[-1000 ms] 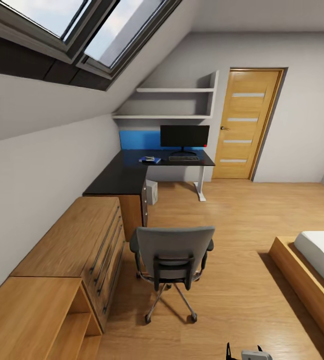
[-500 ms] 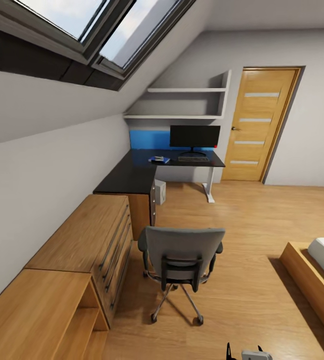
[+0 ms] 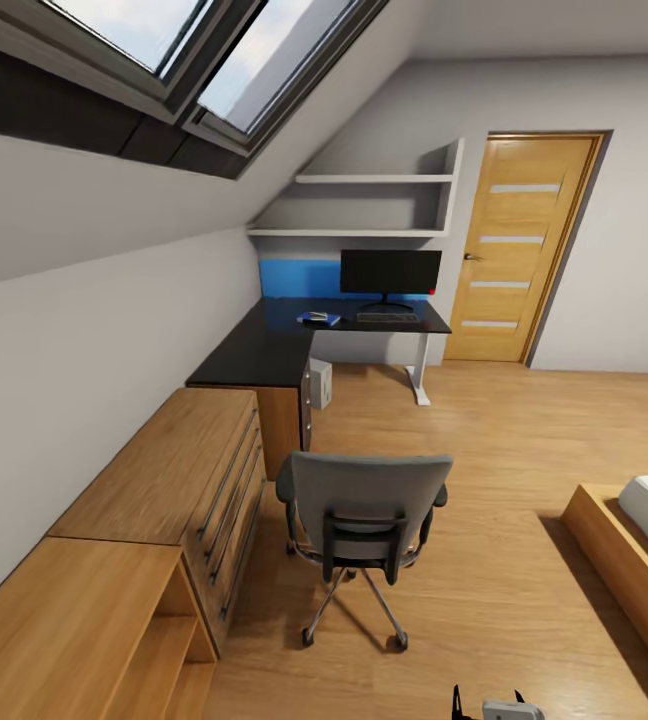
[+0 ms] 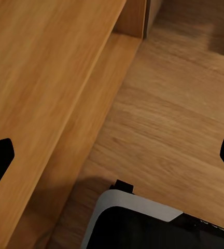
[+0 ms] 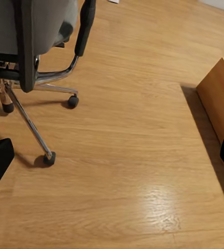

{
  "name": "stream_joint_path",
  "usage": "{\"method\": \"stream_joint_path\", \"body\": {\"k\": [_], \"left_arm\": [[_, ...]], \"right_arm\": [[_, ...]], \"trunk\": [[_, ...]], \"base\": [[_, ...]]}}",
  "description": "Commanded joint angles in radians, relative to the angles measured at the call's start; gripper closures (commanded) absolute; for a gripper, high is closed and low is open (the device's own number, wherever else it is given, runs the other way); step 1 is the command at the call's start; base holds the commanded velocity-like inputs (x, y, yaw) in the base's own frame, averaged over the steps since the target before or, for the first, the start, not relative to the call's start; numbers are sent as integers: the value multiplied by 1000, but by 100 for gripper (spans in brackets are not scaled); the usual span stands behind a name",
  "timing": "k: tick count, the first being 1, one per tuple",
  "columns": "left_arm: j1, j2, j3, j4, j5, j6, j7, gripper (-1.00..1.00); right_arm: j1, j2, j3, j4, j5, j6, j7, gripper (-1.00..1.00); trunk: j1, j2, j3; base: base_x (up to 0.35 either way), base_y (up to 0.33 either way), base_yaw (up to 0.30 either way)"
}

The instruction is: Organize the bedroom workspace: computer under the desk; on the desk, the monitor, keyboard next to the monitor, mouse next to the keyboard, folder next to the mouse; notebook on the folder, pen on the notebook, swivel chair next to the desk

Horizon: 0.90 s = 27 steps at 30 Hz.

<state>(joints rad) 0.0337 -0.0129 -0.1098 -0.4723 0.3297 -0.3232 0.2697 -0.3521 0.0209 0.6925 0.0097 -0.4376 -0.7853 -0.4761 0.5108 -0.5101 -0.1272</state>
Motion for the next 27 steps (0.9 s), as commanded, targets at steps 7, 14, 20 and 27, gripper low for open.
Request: {"method": "stream_joint_path", "body": {"k": [7,14,20,27], "left_arm": [[0,-7,-7,0,10,-2,8,-100],[0,-6,-8,-1,9,-3,6,-100],[0,-5,-7,-4,9,-5,6,-100],[0,-5,-7,-5,8,-7,6,-100]], "right_arm": [[-1,-1,8,1,-4,-2,-6,-100],[-1,0,8,1,-4,-2,-6,-100],[-1,1,8,1,-4,-2,-6,-100],[-1,-1,8,1,-5,-1,-6,-100]], "trunk": [[27,-51,-24],[54,-100,-46],[77,-142,-64],[104,-191,-86]], "base": [[0,0,0],[0,0,0],[0,0,0],[0,0,0]]}}
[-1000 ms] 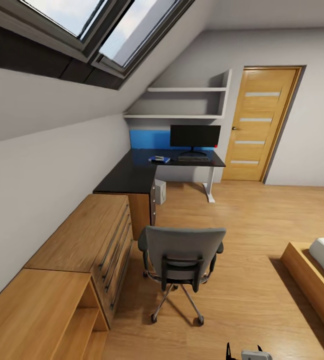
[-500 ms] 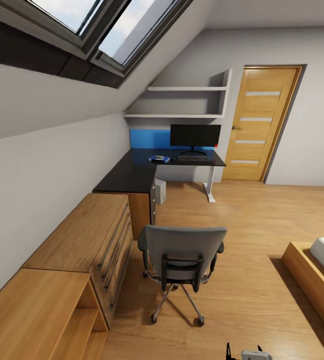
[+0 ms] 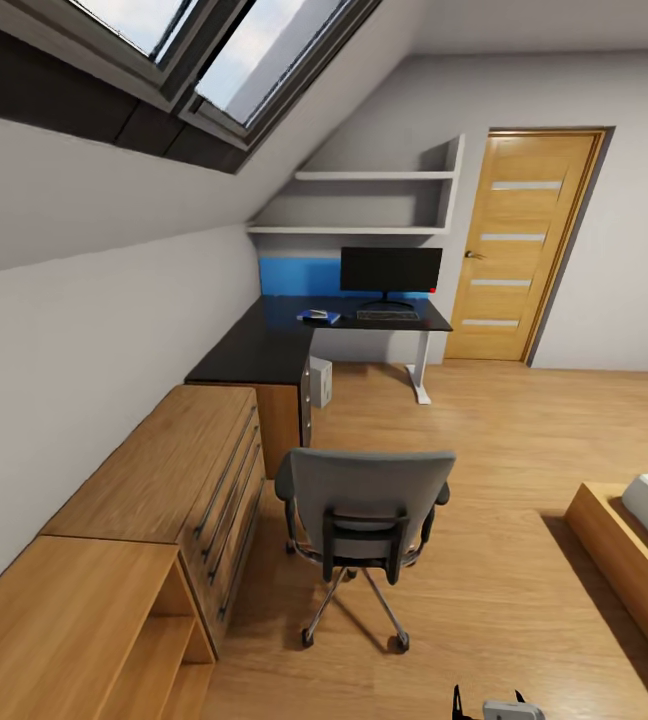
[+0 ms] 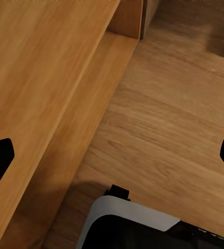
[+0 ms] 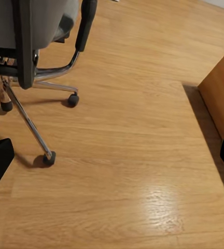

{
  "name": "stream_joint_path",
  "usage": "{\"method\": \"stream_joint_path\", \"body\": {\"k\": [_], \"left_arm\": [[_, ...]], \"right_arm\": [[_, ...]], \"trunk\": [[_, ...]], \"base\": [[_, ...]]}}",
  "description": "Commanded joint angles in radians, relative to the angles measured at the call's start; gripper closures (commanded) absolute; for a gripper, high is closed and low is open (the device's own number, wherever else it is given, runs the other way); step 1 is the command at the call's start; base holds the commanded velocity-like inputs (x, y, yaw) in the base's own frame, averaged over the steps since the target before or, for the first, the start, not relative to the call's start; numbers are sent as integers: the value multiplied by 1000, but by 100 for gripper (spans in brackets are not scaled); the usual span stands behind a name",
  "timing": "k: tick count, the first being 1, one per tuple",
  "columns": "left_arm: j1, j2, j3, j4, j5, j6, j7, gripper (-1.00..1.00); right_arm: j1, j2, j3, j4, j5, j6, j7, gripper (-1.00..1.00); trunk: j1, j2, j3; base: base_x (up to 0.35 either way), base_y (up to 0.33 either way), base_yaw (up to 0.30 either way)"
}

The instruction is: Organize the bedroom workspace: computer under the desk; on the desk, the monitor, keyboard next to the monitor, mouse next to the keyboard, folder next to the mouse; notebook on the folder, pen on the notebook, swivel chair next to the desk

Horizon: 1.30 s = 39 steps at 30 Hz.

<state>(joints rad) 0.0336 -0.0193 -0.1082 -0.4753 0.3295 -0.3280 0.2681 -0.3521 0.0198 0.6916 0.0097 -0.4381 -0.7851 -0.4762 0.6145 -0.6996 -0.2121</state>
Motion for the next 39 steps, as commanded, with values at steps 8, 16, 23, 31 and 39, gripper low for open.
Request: {"method": "stream_joint_path", "body": {"k": [8,16,23,31,39], "left_arm": [[0,1,-8,-2,7,-6,8,-100],[0,0,-8,-2,5,-5,8,-100],[-6,-18,-9,-2,3,5,7,-100],[-151,-67,-10,-4,2,90,13,-100],[-333,-121,-10,-5,0,280,16,-100]], "right_arm": [[-1,3,10,1,-4,-1,-5,-100],[-1,2,9,0,-5,0,-5,-100],[-1,-3,8,0,-5,0,-4,-100],[-4,-14,6,-19,-5,0,51,-100],[-36,-40,3,-85,-14,40,68,-100]], "trunk": [[31,-57,-26],[62,-113,-52],[89,-162,-73],[119,-218,-99],[150,-274,-124]], "base": [[0,0,0],[0,0,0],[0,0,0],[0,0,0],[0,0,0]]}}
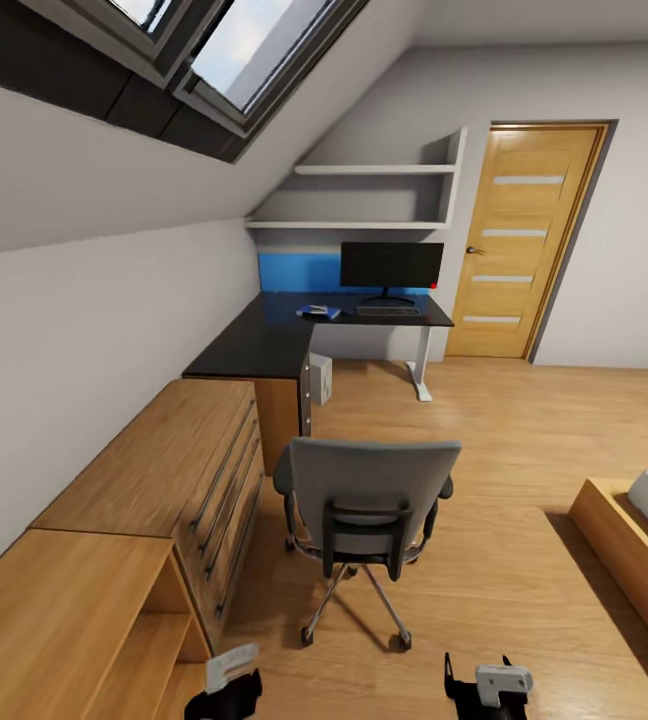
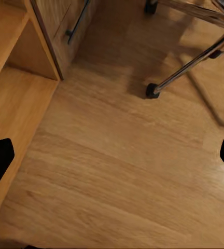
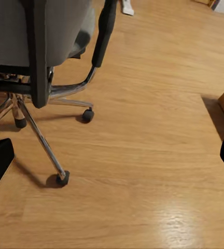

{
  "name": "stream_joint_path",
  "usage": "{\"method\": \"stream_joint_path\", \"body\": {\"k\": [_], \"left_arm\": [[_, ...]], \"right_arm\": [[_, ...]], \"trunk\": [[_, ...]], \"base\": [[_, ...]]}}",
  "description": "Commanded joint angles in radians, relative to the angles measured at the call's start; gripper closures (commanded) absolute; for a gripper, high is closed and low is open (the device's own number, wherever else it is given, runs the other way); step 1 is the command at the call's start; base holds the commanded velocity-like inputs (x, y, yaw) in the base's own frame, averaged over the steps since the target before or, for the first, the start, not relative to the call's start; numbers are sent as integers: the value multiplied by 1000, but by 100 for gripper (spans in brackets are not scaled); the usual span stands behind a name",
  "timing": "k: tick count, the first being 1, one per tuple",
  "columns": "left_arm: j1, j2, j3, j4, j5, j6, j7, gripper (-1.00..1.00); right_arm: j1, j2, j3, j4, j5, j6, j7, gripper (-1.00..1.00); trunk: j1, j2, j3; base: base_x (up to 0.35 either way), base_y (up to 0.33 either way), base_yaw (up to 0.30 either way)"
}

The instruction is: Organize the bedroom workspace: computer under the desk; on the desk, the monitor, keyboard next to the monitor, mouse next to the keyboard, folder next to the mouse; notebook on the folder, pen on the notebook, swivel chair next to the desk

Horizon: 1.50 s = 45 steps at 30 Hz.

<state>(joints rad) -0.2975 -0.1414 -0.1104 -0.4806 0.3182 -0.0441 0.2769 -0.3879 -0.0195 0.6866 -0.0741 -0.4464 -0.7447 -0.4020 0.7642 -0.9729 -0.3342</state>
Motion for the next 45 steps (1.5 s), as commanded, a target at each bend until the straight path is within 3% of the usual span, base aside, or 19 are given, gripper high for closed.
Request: {"method": "stream_joint_path", "body": {"k": [1,6,11,16,21,24,25,29,31,35,38,39,45], "left_arm": [[-25,-6,-8,-1,11,14,8,-100],[-138,-31,-8,-16,-3,92,10,-100],[-249,-33,-8,-29,-21,217,12,-100],[-312,-33,-8,-32,-25,286,11,-100],[-339,-33,-8,-30,-26,311,5,-100],[-343,-33,-8,-18,-26,314,3,-100],[-346,-33,-10,15,-27,309,1,-100],[-348,-33,-12,104,-29,250,-1,-100],[-348,-33,-11,139,-31,192,-3,-100],[-348,-33,-9,148,-31,171,-2,-100],[-348,-33,-8,150,-31,162,0,-100],[-348,-32,-7,154,-31,124,0,-100],[-348,-33,-7,161,-31,84,-2,-100]], "right_arm": [[-10,-3,8,-11,-6,16,-5,-100],[-70,-14,5,-46,-8,97,-1,-100],[-148,-32,1,-65,-38,154,7,-100],[-208,-39,0,-69,-123,217,40,-100],[-271,-53,-1,-69,-245,317,124,-100],[-295,-70,0,-70,-288,366,175,-100],[-308,-79,-1,-73,-312,418,228,-100],[-319,-81,-1,-70,-342,468,290,-100],[-321,-52,-10,-47,-385,430,306,-100],[-321,-39,-9,-11,-408,400,311,-100],[-320,-36,-7,-4,-410,369,313,-100],[-319,-28,-6,-1,-411,325,313,-100],[-318,-22,-8,2,-412,276,313,-100]], "trunk": [[4,-8,-5],[23,-43,-20],[42,-78,-36],[62,-113,-52],[81,-148,-67],[92,-169,-77],[96,-176,-80],[111,-204,-92],[119,-218,-99],[134,-246,-111],[146,-267,-121],[150,-274,-124],[173,-316,-142]], "base": [[0,0,0],[0,0,0],[0,0,0],[0,0,0],[0,0,0],[0,0,0],[0,0,0],[0,0,0],[0,0,0],[0,0,0],[0,0,0],[0,0,0],[0,0,0]]}}
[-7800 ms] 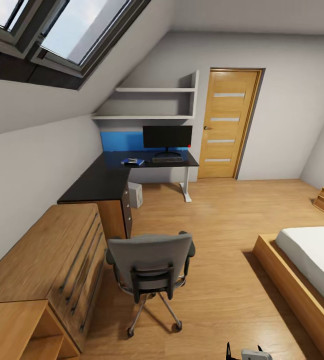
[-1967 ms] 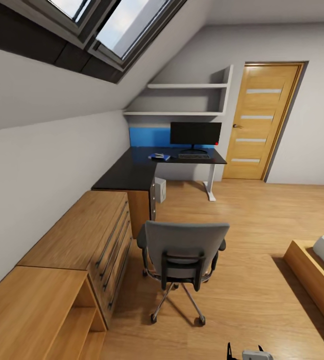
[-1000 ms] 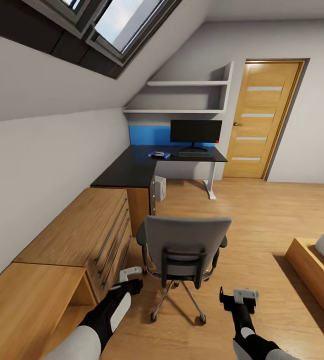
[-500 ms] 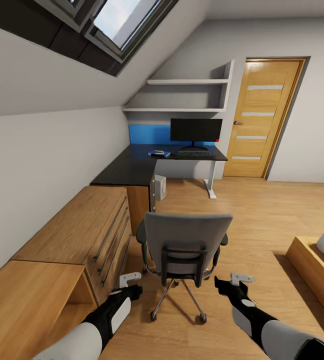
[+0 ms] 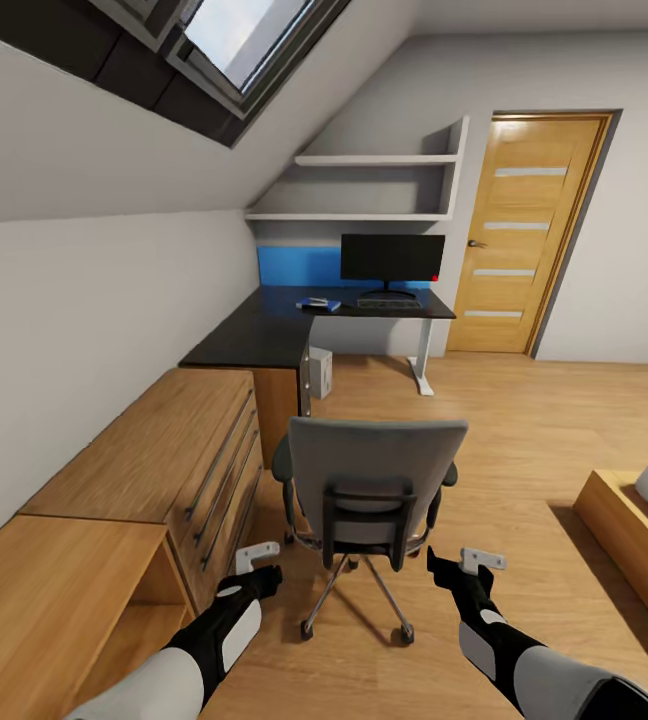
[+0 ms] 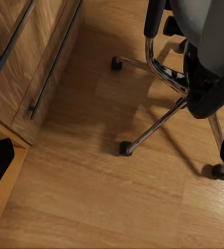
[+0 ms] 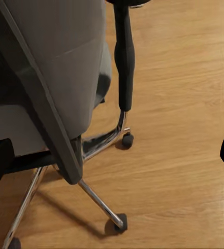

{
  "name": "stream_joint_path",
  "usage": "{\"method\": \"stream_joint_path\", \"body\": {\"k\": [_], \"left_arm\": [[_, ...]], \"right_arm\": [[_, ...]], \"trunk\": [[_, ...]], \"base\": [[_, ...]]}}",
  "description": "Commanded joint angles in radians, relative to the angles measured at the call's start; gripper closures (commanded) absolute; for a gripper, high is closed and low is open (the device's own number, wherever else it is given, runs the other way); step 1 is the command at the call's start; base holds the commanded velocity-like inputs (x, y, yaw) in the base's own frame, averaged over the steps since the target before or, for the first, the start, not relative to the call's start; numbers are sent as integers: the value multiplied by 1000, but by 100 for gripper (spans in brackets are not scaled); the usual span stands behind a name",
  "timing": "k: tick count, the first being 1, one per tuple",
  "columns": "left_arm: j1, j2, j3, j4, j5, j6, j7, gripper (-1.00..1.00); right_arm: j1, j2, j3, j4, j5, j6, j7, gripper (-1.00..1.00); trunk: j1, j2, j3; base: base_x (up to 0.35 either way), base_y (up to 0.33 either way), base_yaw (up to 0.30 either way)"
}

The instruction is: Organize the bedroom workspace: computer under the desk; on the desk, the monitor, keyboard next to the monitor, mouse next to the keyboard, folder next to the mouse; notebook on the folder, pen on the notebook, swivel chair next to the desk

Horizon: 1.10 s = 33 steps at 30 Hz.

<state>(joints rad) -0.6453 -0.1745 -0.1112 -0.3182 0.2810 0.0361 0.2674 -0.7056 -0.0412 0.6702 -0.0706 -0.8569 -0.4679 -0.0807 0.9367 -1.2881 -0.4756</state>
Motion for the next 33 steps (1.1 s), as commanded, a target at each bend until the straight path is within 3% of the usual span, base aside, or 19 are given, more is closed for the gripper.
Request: {"method": "stream_joint_path", "body": {"k": [1,5,11,33], "left_arm": [[0,0,-6,1,6,3,8,-100],[0,0,-40,26,5,-2,8,-100],[0,0,-53,29,5,-7,9,-100],[0,0,-55,31,4,-9,9,-100]], "right_arm": [[0,0,8,-2,-2,-3,-8,-100],[0,0,9,-2,-3,-11,-12,-100],[0,-3,8,-2,-2,-14,-13,-100],[0,-6,6,-2,-3,-14,-13,-100]], "trunk": [[4,-8,-4],[19,-36,-17],[42,-78,-36],[127,-232,-105]], "base": [[0,0,0],[0,0,0],[0,0,0],[0,0,0]]}}
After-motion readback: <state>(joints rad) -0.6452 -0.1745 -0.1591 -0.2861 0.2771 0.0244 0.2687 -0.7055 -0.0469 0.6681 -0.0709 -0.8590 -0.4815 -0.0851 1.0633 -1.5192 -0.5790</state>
